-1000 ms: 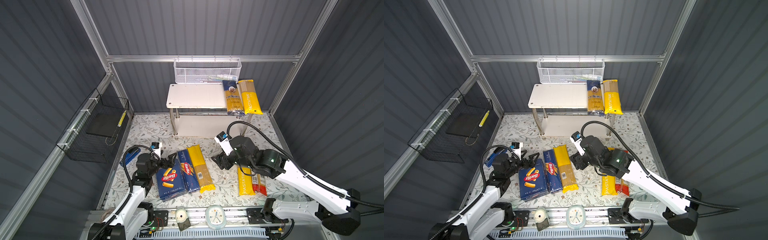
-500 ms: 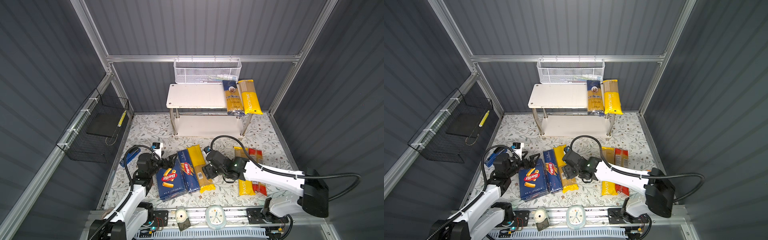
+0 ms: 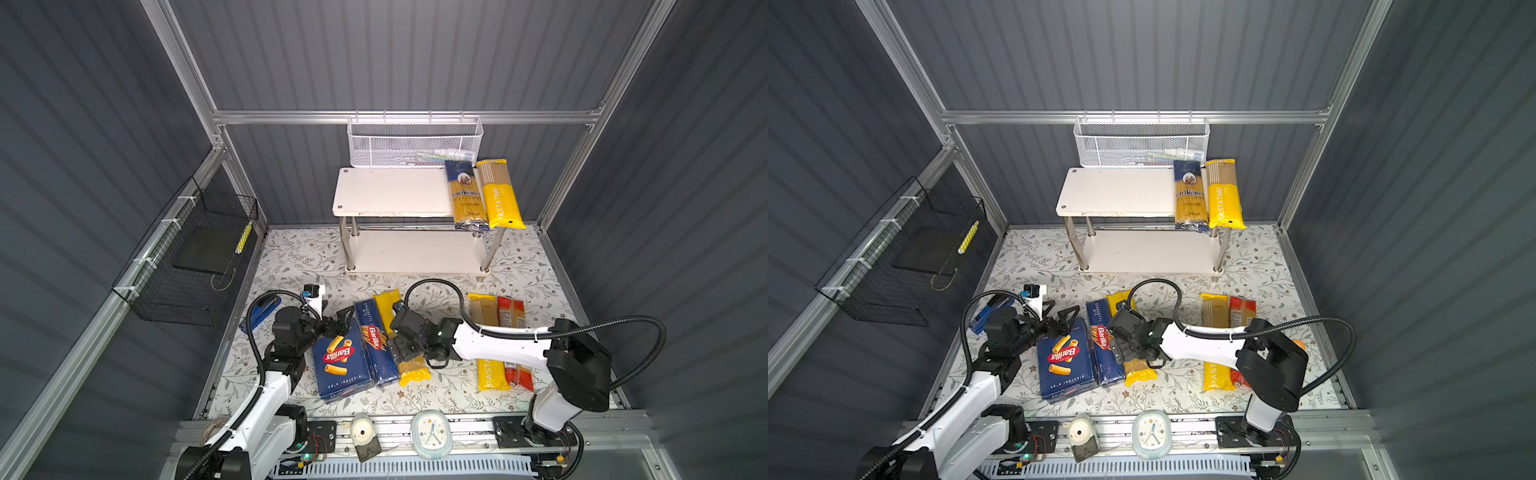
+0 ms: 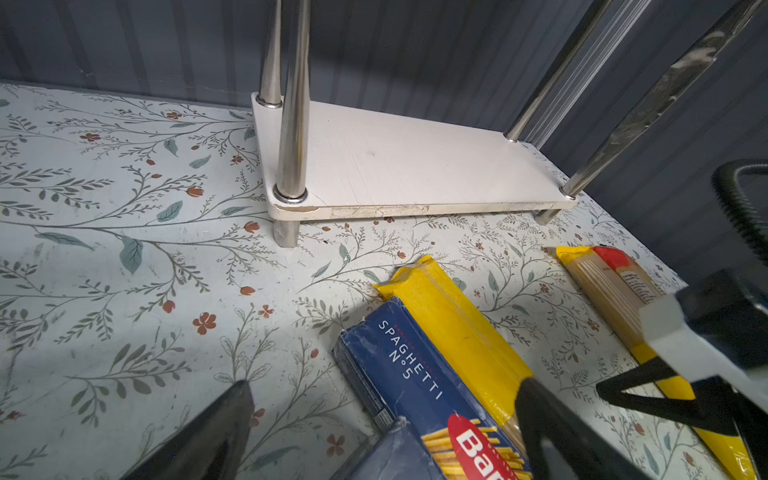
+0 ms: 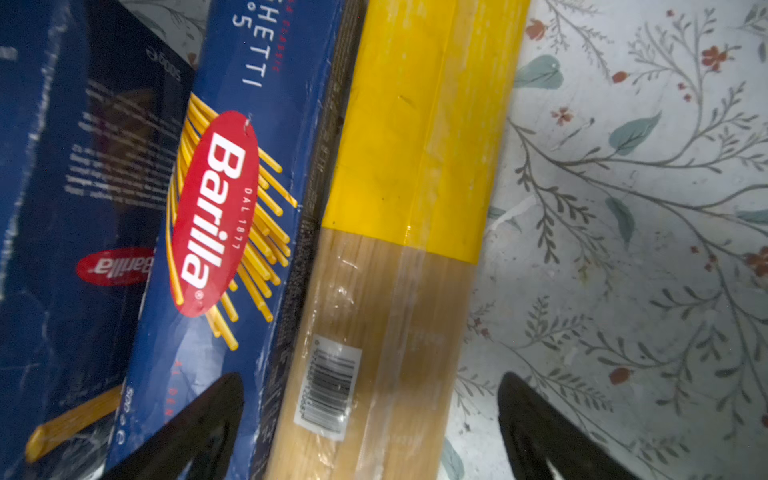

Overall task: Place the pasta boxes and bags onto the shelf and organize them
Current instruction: 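Lower the right gripper over the yellow-and-clear spaghetti bag beside the Barilla box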

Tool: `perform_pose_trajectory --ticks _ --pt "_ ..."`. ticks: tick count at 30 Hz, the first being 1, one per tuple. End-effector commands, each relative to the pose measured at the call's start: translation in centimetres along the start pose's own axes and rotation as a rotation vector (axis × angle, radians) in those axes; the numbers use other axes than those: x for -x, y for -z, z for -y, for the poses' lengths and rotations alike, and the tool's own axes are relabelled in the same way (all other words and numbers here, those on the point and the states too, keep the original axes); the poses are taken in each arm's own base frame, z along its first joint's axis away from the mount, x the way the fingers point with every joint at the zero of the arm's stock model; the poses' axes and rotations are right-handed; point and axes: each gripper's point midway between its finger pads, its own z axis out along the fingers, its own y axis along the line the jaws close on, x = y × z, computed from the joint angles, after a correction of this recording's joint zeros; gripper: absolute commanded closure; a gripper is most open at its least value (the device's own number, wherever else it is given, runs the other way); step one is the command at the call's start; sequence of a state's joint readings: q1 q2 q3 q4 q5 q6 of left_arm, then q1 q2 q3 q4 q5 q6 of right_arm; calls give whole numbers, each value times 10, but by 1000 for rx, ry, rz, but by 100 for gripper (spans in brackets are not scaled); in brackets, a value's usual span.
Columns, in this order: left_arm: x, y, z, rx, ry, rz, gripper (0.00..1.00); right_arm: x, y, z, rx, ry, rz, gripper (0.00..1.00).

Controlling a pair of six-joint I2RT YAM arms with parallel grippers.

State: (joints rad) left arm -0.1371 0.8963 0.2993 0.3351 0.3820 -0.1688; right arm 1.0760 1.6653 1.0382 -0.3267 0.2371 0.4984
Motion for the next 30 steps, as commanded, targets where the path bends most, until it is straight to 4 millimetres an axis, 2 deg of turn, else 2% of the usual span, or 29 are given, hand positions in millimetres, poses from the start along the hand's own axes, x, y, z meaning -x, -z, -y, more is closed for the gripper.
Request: perform_pose_trajectory --ticks 1,6,20,27,30 --pt "-1 -1 2 -10 -3 -5 0 1 -8 -2 -2 -12 17 2" --pt "0 0 2 -5 -4 -2 1 0 -17 2 -18 -9 1 1" --pt "0 1 3 -7 -5 2 0 -15 -15 28 -53 -75 9 1" --pt "0 0 2 -7 -4 -1 1 -14 -17 12 37 -45 18 1" --pt "1 0 3 -8 -5 1 0 -15 -20 13 27 -44 14 1"
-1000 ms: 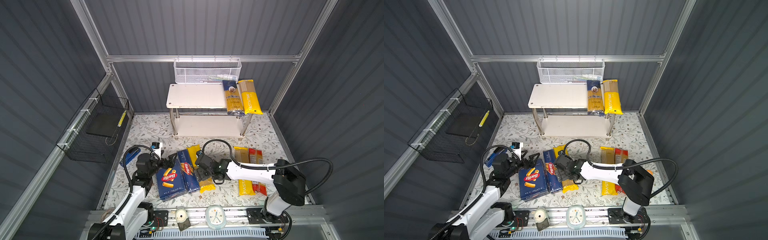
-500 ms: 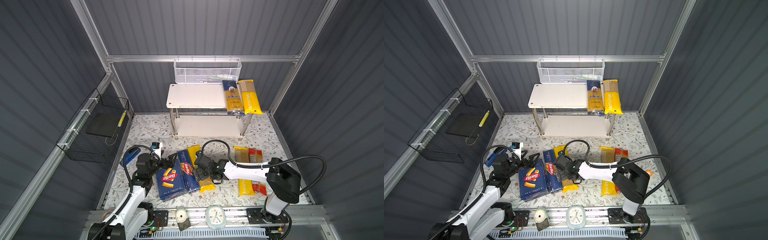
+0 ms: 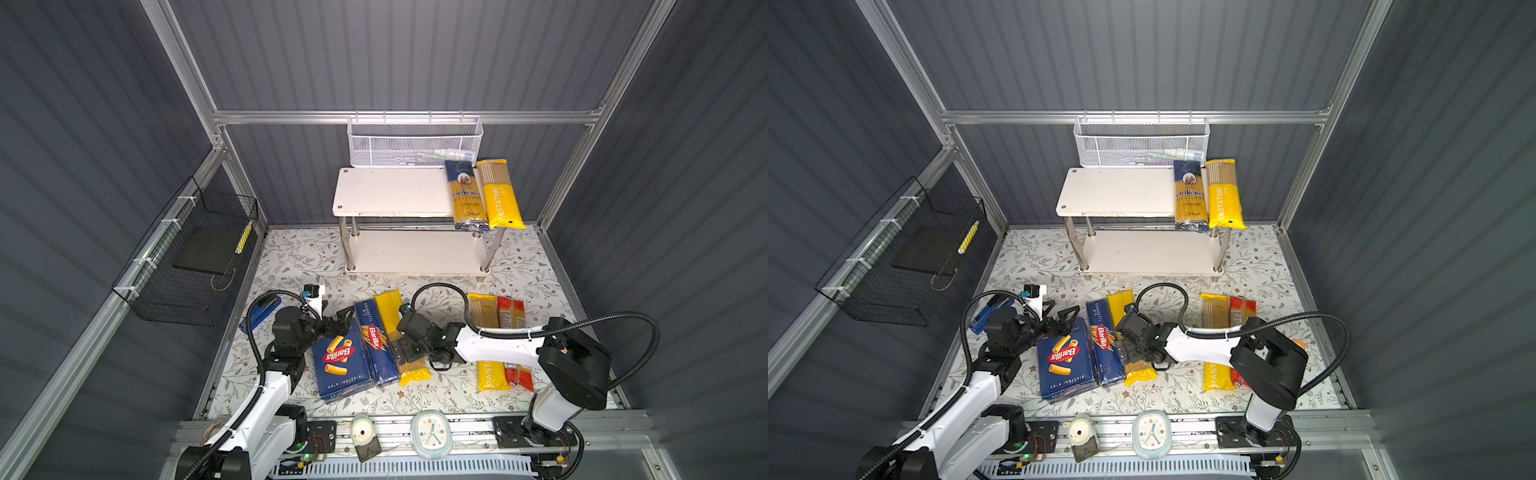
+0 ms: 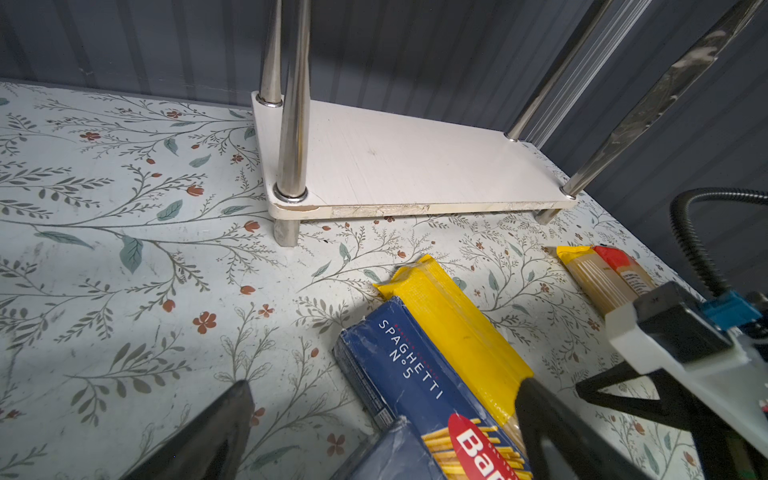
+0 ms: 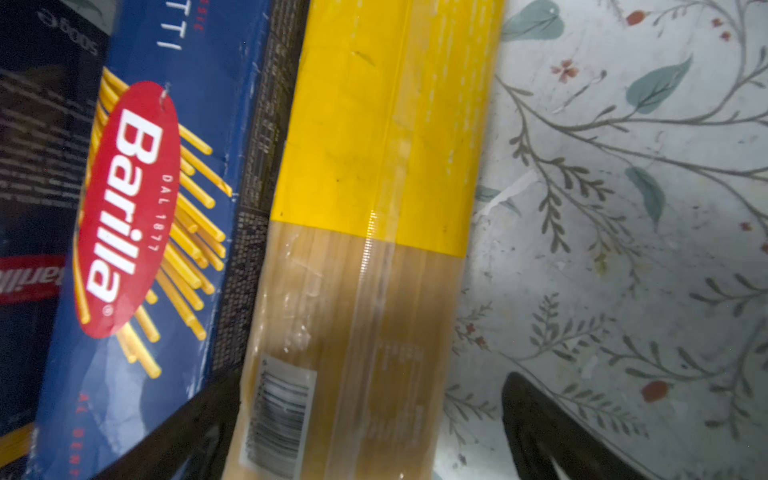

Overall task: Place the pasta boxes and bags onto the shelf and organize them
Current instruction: 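Lower the right gripper over the yellow-and-clear spaghetti bag beside the Barilla box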

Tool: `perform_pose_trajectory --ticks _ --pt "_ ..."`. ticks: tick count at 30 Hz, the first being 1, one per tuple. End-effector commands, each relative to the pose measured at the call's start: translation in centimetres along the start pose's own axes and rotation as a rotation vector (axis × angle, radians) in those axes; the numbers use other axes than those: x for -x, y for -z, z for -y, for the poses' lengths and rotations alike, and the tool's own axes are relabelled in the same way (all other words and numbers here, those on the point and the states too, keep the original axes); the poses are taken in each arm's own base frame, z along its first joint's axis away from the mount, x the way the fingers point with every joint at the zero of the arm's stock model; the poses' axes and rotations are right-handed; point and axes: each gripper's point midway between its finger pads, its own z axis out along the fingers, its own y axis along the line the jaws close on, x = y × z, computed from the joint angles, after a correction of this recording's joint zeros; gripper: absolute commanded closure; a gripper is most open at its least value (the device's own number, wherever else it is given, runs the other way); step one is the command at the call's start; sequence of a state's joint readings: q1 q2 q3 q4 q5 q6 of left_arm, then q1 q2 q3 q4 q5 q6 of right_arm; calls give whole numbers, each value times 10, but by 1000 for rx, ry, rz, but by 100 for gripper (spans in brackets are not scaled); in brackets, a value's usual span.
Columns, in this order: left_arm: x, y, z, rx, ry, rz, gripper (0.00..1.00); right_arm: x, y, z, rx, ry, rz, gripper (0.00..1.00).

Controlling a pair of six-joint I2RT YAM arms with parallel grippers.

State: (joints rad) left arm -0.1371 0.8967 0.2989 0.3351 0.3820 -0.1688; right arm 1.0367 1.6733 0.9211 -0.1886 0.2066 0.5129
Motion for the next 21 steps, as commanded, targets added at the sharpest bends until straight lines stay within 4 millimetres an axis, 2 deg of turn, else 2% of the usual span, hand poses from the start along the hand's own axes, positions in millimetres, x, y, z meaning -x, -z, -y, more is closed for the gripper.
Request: perform_pose_trajectory --ticks 1,17,21 --pt "1 1 2 -6 -6 3 1 2 0 -1 4 5 10 1" --pt "0 1 2 -2 -5 4 0 -13 -9 14 -11 -9 -18 1" --pt "0 1 2 -2 -5 4 0 -20 -13 31 -23 -78 -42 1"
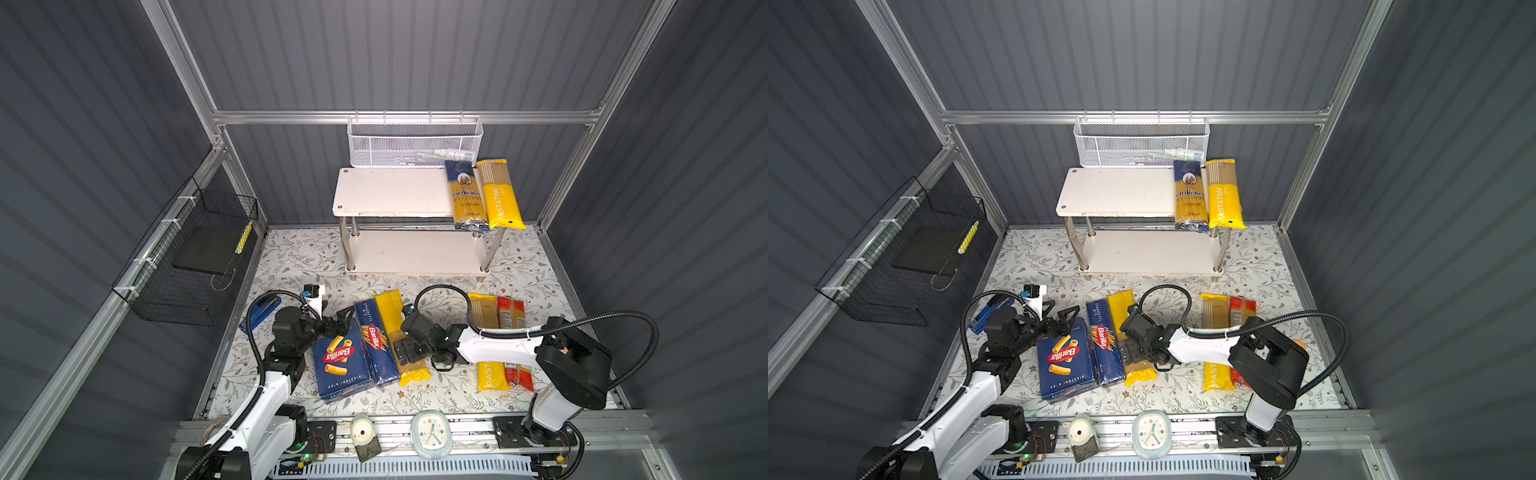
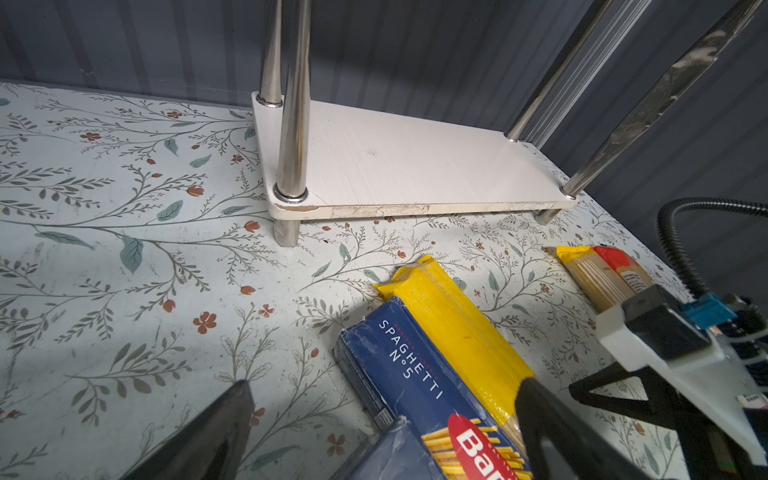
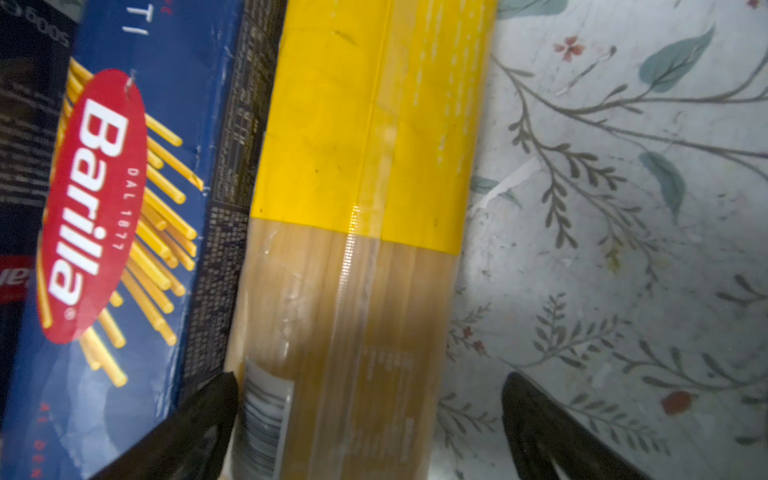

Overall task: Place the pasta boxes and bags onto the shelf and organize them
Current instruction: 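Lower the right gripper over the yellow-and-clear spaghetti bag beside the Barilla box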

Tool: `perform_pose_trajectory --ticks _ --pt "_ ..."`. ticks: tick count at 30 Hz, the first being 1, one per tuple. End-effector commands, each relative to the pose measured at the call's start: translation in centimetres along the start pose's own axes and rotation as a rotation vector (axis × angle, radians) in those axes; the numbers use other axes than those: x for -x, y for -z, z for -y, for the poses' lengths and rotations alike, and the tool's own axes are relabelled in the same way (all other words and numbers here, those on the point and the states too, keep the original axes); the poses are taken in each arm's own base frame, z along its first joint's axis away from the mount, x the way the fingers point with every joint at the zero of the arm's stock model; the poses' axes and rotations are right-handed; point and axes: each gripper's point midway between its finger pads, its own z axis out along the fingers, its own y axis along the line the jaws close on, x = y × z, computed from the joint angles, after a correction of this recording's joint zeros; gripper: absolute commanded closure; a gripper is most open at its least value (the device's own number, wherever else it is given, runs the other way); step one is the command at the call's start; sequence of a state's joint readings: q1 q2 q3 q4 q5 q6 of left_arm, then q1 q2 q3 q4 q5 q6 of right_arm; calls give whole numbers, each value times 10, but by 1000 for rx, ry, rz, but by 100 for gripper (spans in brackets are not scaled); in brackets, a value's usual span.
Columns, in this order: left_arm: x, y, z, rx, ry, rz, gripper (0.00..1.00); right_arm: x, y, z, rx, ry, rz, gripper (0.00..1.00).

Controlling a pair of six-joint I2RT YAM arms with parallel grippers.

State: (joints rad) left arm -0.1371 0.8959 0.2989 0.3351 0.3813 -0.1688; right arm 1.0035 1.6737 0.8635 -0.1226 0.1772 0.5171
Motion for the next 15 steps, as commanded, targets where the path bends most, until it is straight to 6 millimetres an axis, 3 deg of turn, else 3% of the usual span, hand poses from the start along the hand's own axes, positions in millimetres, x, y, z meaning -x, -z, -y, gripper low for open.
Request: perform_pose_trajectory --ticks 1,7,15 --pt "0 1 1 0 -3 3 0 -15 -5 26 -42 -58 -39 1" --pt "-1 -1 1 -4 0 -7 0 -27 5 60 -104 -131 -47 1" --pt "0 0 0 6 1 -1 0 -28 37 61 -42 -77 4 1"
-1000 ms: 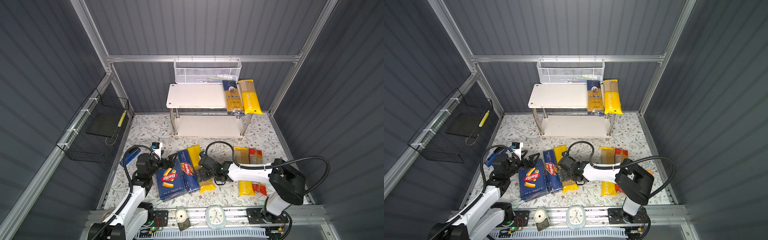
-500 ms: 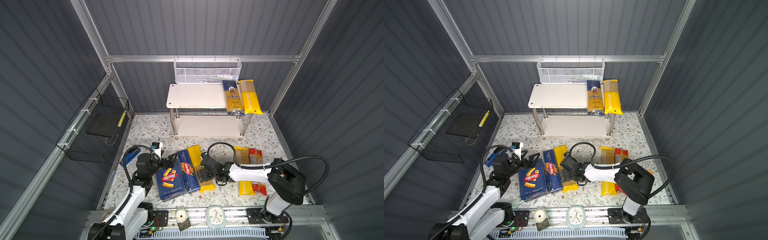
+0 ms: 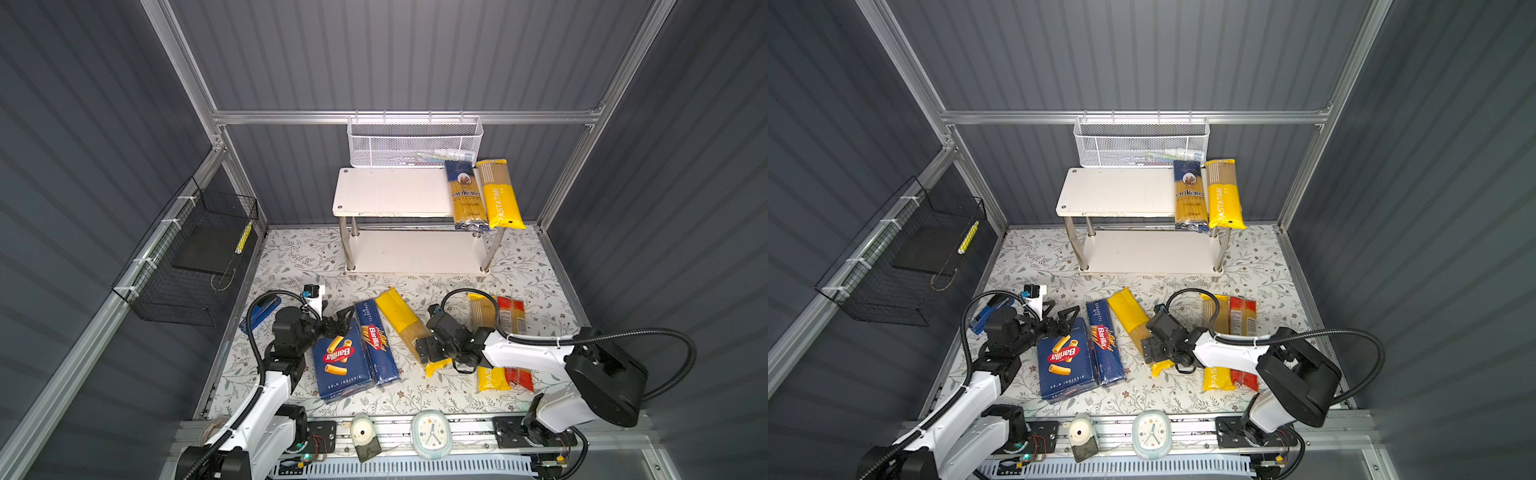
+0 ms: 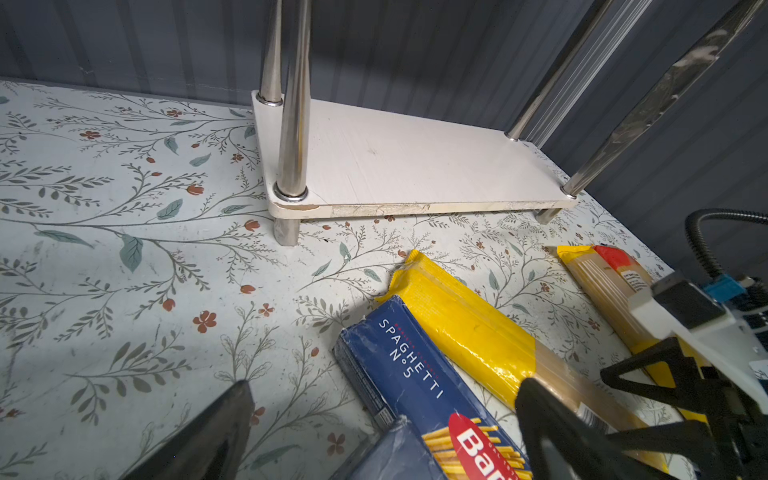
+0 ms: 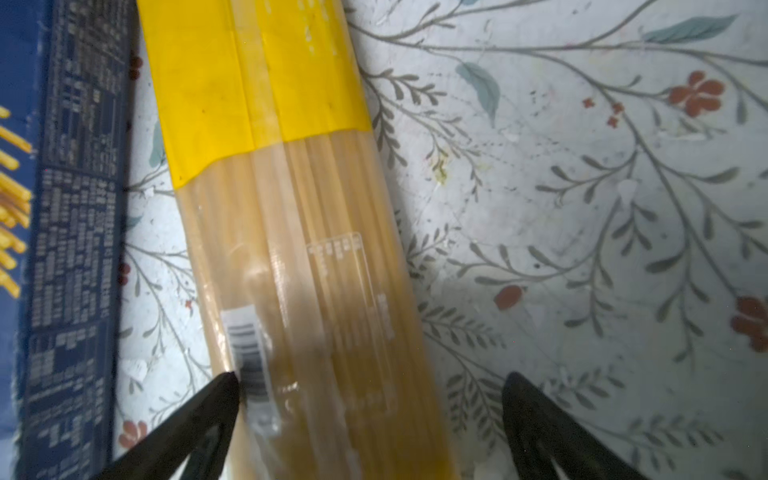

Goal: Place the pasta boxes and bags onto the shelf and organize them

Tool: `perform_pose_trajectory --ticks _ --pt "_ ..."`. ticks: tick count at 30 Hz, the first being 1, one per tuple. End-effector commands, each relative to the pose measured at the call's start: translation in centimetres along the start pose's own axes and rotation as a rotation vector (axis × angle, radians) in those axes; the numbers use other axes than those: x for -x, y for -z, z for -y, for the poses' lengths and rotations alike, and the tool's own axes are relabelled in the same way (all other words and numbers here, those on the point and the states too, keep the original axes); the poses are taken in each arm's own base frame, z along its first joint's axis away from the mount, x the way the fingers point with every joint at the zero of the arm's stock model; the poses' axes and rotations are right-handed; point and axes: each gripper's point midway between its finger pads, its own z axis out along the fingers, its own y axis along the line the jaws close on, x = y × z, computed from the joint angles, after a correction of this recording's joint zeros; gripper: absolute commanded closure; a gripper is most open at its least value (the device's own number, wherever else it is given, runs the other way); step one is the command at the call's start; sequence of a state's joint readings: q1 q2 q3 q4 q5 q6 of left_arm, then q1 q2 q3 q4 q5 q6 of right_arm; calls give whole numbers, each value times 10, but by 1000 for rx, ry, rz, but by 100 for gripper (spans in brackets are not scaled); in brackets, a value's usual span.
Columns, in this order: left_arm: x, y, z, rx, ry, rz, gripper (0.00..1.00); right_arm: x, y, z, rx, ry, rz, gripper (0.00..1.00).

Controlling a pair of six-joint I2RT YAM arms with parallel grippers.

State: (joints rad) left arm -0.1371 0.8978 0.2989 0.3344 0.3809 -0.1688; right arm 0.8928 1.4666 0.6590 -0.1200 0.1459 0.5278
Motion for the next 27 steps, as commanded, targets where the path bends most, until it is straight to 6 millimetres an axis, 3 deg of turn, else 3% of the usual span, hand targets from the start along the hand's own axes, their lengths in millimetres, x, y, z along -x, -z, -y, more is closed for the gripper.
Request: perform_pose_trajectory --ticks 1,6,10,20,27 --pt "1 0 -1 9 2 0 0 -1 17 10 -23 19 7 1" --pt "0 -2 0 3 1 -7 0 15 45 7 70 8 112 1" --pt "0 -1 1 1 -1 -5 0 25 50 2 95 59 137 1" --pt "1 -1 0 6 2 -3 1 41 18 -21 73 179 4 1" --pt "0 0 0 3 -1 -2 1 38 8 -36 87 270 -33 1"
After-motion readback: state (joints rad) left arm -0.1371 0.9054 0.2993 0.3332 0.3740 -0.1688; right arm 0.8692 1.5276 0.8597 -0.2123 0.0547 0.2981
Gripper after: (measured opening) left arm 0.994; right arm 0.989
